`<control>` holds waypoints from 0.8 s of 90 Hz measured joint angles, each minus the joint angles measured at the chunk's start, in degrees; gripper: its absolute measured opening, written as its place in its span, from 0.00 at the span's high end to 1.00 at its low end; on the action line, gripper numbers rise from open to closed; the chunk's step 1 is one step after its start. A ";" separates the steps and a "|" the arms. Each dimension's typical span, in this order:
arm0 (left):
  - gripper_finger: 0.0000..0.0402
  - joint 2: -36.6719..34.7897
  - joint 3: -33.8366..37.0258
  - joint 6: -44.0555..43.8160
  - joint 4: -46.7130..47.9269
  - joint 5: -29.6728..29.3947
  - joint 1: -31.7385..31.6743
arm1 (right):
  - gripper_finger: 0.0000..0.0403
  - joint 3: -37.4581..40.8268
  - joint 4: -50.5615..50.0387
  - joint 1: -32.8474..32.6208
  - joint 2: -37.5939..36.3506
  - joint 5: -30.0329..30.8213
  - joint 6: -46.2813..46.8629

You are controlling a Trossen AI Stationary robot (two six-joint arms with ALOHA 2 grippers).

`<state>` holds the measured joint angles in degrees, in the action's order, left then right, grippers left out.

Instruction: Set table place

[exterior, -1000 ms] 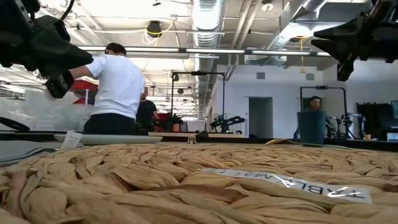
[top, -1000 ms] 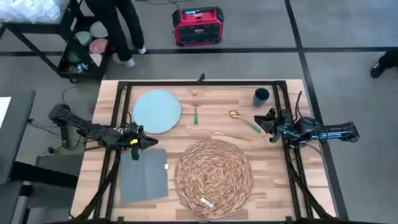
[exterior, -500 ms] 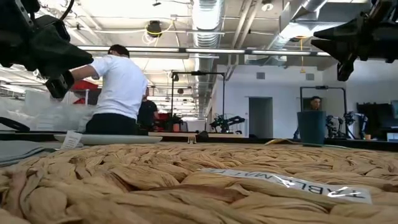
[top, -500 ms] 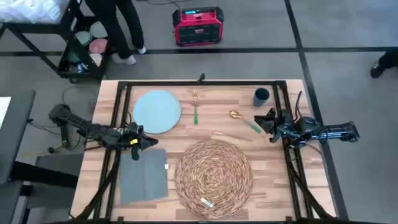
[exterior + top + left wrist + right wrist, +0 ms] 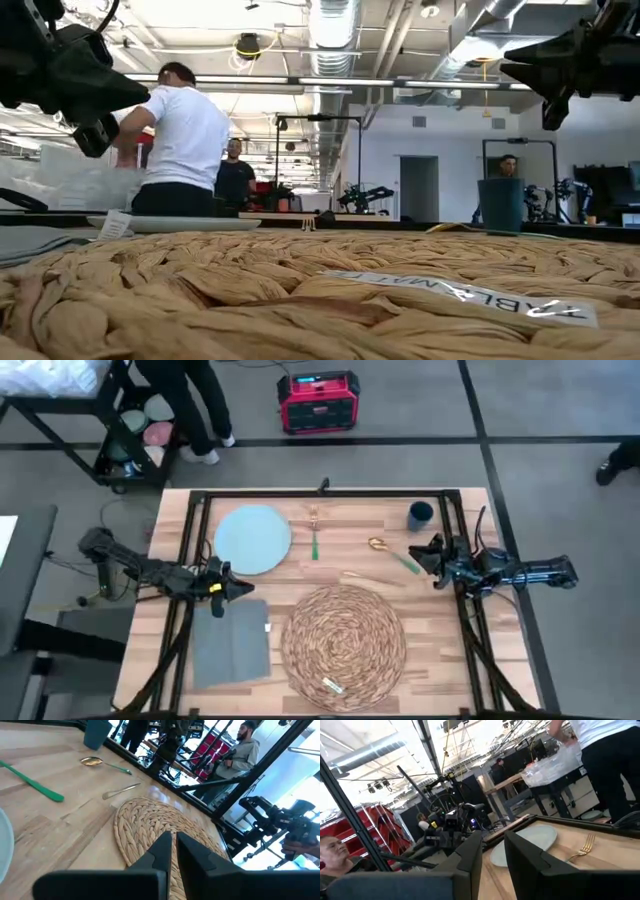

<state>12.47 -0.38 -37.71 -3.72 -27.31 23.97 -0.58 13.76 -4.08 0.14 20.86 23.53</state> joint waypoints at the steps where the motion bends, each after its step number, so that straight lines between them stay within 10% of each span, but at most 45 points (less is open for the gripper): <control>1: 0.97 0.00 0.00 0.01 0.01 0.00 0.00 | 0.83 0.00 0.00 0.00 0.00 0.00 0.00; 72: 0.97 0.00 -0.02 0.56 0.10 0.04 0.50 | 0.83 -0.02 -0.76 0.00 0.00 0.04 -0.02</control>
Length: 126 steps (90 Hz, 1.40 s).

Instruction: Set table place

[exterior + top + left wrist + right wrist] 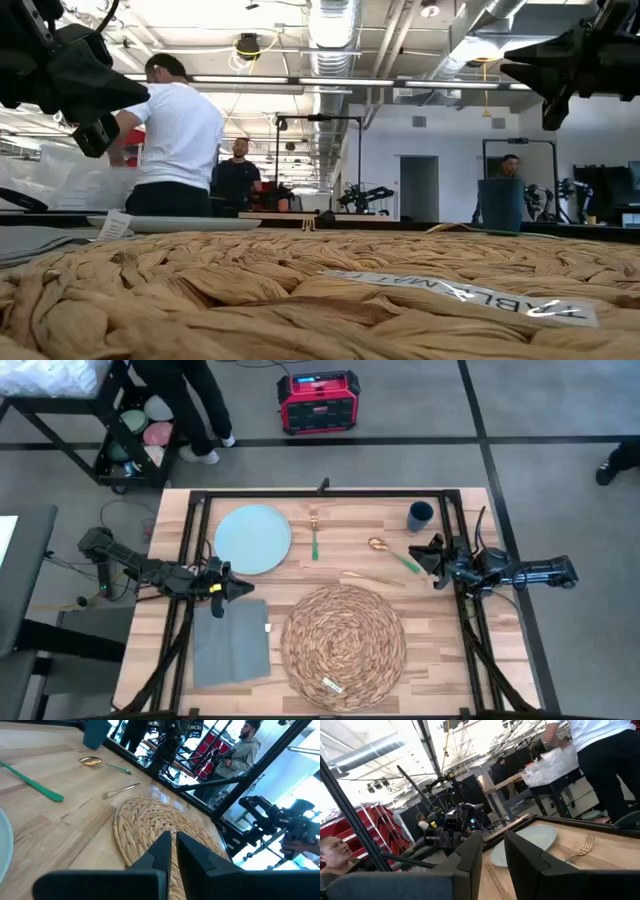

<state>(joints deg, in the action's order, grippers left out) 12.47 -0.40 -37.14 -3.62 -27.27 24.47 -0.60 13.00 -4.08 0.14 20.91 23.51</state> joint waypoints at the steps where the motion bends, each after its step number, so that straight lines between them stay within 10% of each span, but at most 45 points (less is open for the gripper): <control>1: 0.97 0.00 0.00 0.15 0.00 0.00 0.08 | 0.83 -0.01 -0.27 0.00 0.00 0.00 0.00; 126: 0.97 -0.09 -8.14 4.72 -3.69 0.17 0.52 | 0.83 -4.46 4.23 0.66 0.28 -1.31 -1.50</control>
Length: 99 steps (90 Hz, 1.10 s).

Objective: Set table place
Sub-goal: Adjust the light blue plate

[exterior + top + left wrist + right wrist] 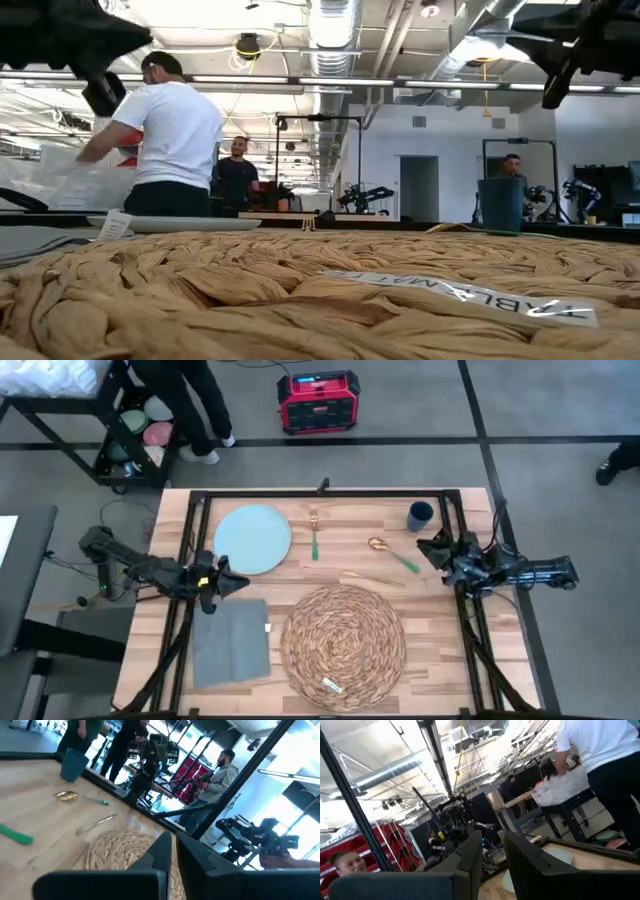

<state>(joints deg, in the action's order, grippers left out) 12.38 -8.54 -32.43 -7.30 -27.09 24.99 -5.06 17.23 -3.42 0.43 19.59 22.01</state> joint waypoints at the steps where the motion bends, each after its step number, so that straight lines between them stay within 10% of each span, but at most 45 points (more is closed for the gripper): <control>1: 0.97 0.00 -0.33 0.13 0.20 0.00 0.00 | 0.83 -0.25 -0.25 0.00 0.00 0.00 -0.01; 34: 0.97 7.36 -21.90 13.61 11.06 -0.17 -0.25 | 0.83 -19.28 -14.53 -1.05 10.91 -3.53 -3.91; 74: 0.97 39.82 -70.73 35.11 41.25 -0.22 -6.71 | 0.83 -56.56 -47.75 -1.05 39.46 -8.37 -10.07; 99: 0.97 58.30 -87.10 37.24 63.50 -0.20 -15.76 | 0.83 -63.03 -58.89 -1.05 46.01 -8.89 -10.00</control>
<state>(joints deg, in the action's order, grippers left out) 70.68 -95.64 4.81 56.19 -27.29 9.23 -68.10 -41.67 -4.47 46.43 10.70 12.01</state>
